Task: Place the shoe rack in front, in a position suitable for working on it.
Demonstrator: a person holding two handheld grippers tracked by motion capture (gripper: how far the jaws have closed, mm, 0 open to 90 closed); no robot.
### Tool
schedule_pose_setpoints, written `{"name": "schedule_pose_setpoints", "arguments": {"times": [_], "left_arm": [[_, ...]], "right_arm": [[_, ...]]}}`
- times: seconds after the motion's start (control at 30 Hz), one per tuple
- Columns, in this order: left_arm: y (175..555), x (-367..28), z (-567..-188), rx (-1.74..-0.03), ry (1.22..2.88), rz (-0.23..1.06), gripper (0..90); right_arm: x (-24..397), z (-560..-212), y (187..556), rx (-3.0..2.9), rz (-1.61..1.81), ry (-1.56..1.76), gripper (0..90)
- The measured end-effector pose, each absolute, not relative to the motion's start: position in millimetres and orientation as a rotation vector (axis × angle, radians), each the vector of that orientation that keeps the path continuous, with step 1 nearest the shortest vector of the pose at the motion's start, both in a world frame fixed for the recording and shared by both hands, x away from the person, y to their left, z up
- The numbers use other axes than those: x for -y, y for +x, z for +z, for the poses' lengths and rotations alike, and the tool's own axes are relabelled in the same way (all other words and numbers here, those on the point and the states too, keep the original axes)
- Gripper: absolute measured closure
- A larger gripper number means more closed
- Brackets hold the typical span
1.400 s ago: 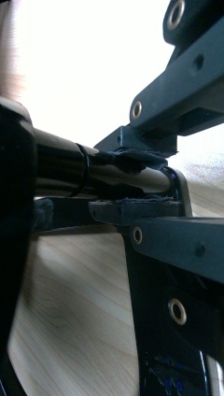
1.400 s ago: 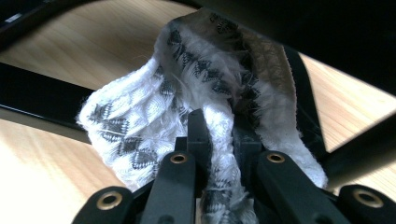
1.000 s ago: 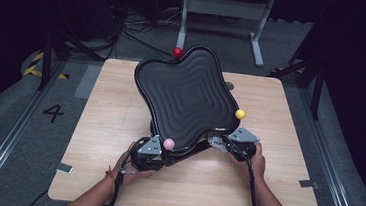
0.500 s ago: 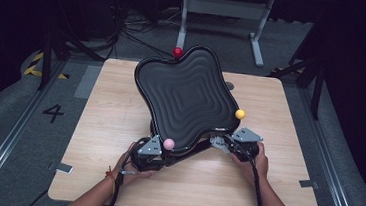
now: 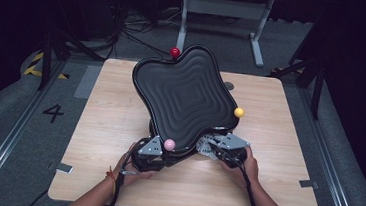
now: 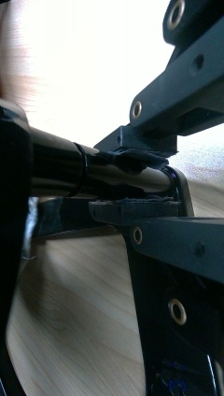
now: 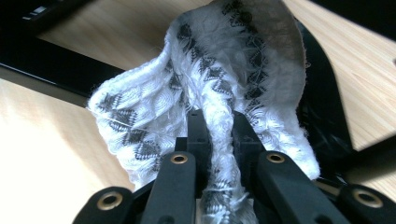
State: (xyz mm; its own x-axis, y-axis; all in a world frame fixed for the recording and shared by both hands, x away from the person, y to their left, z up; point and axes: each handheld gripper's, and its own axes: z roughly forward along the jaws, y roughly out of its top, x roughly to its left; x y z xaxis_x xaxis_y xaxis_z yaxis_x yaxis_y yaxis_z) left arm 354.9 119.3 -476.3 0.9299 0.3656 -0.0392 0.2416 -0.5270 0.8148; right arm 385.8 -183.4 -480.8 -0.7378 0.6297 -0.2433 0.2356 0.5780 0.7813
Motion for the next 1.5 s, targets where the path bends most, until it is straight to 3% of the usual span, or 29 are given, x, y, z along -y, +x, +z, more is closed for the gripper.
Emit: {"name": "schedule_pose_setpoints", "arguments": {"times": [1.0,1.5], "left_arm": [[356,-121,-477,-0.438,2.147,0.174,73.6],[357,-121,-478,-0.434,2.143,0.177,73.7]], "right_arm": [[114,-479,350,-2.465,1.15,0.425,81.4],[119,-477,358,-2.443,1.098,0.427,81.3]]}}
